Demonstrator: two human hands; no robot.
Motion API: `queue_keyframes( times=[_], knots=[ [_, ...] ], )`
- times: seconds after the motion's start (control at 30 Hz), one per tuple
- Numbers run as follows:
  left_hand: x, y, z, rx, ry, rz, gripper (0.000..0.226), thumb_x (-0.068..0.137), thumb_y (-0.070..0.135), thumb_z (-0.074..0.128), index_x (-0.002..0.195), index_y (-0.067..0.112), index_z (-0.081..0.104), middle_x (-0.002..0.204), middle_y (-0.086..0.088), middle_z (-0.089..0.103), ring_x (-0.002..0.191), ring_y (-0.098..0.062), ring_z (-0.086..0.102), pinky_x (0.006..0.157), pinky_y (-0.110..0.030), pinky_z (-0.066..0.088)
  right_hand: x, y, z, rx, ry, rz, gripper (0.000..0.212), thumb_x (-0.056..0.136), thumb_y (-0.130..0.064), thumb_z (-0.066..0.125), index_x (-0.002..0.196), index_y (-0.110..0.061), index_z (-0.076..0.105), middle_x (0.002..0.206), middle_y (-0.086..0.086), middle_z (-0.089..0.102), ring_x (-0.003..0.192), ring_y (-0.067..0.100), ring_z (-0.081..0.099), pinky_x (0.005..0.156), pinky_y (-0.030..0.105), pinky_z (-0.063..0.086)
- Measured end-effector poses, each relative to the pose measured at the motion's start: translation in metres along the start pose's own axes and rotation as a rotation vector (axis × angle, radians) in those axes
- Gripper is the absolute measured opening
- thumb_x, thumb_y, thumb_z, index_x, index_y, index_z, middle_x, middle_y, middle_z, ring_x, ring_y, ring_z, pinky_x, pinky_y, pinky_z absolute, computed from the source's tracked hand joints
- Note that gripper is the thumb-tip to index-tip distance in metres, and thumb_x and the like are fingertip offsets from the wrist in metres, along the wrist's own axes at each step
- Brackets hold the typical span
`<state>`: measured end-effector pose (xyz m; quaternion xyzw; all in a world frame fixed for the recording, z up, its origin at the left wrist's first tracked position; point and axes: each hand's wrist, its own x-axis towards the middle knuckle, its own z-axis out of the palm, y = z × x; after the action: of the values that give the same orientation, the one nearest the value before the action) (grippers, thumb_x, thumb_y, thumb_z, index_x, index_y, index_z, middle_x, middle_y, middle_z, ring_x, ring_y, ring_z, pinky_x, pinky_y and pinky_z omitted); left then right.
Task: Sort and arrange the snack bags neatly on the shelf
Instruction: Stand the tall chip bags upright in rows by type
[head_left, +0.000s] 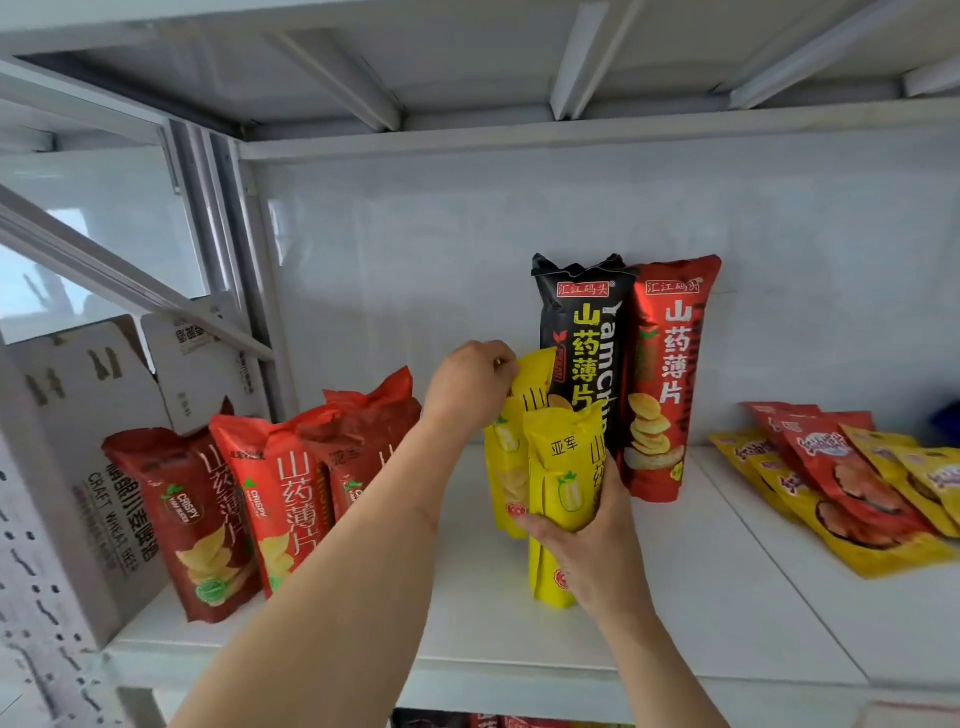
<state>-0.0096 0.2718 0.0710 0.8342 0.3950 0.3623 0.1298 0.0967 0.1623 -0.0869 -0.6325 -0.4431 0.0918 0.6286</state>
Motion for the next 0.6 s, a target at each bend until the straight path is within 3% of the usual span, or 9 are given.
queue_keyframes(
  times=[0.07,0.13,0.2,0.3,0.43,0.6],
  knots=[
    [-0.005,-0.006,0.011,-0.09,-0.049,-0.068,0.02,0.098,0.023,0.057,0.11,0.014,0.071,0.102,-0.008,0.069,0.088,-0.024,0.062,0.069,-0.028,0.043,-0.001,0.001,0.001,-0.011,-0.018,0.016,0.125,0.047,-0.059,0.085,0.152,-0.038,0.02,0.14,-0.01,0.041,0.129,0.014,0.046,0.105,0.045,0.046],
    [-0.009,-0.013,0.02,-0.227,-0.057,-0.127,0.02,0.096,0.023,0.061,0.11,0.013,0.071,0.104,-0.009,0.071,0.092,-0.026,0.064,0.073,-0.031,0.048,-0.003,0.002,0.001,-0.007,-0.046,0.037,0.129,0.046,-0.058,0.085,0.153,-0.039,0.016,0.14,-0.01,0.039,0.129,0.013,0.045,0.105,0.044,0.045],
    [-0.011,-0.018,0.026,-0.384,-0.015,-0.173,0.027,0.094,0.027,0.065,0.119,0.016,0.067,0.114,-0.008,0.067,0.103,-0.027,0.065,0.081,-0.035,0.052,-0.005,0.009,0.001,0.024,-0.076,0.055,0.129,0.045,-0.054,0.088,0.152,-0.044,0.016,0.139,-0.012,0.041,0.128,0.011,0.046,0.105,0.043,0.045],
    [-0.022,-0.021,0.033,-0.604,0.029,-0.236,0.05,0.095,0.038,0.064,0.139,0.022,0.048,0.125,-0.001,0.056,0.105,-0.023,0.062,0.076,-0.031,0.052,-0.014,0.02,-0.001,0.005,-0.14,0.078,0.124,0.048,-0.055,0.088,0.149,-0.048,0.017,0.14,-0.015,0.042,0.129,0.01,0.047,0.105,0.044,0.045],
    [-0.041,-0.032,0.053,-0.798,0.003,-0.332,0.088,0.071,0.08,0.053,0.14,0.025,0.047,0.133,0.001,0.06,0.118,-0.019,0.06,0.105,-0.044,0.049,-0.02,0.025,-0.007,-0.002,-0.147,0.092,0.118,0.049,-0.055,0.083,0.149,-0.047,0.02,0.132,-0.017,0.039,0.126,0.01,0.046,0.105,0.042,0.046],
    [-0.069,-0.041,0.076,-0.881,-0.029,-0.351,0.077,0.071,0.09,0.041,0.126,0.039,0.058,0.124,0.013,0.066,0.119,-0.009,0.06,0.104,-0.038,0.046,-0.018,0.028,-0.014,-0.035,-0.118,0.064,0.117,0.048,-0.054,0.084,0.148,-0.045,0.024,0.125,-0.012,0.04,0.121,0.011,0.044,0.101,0.042,0.047]
  ],
)
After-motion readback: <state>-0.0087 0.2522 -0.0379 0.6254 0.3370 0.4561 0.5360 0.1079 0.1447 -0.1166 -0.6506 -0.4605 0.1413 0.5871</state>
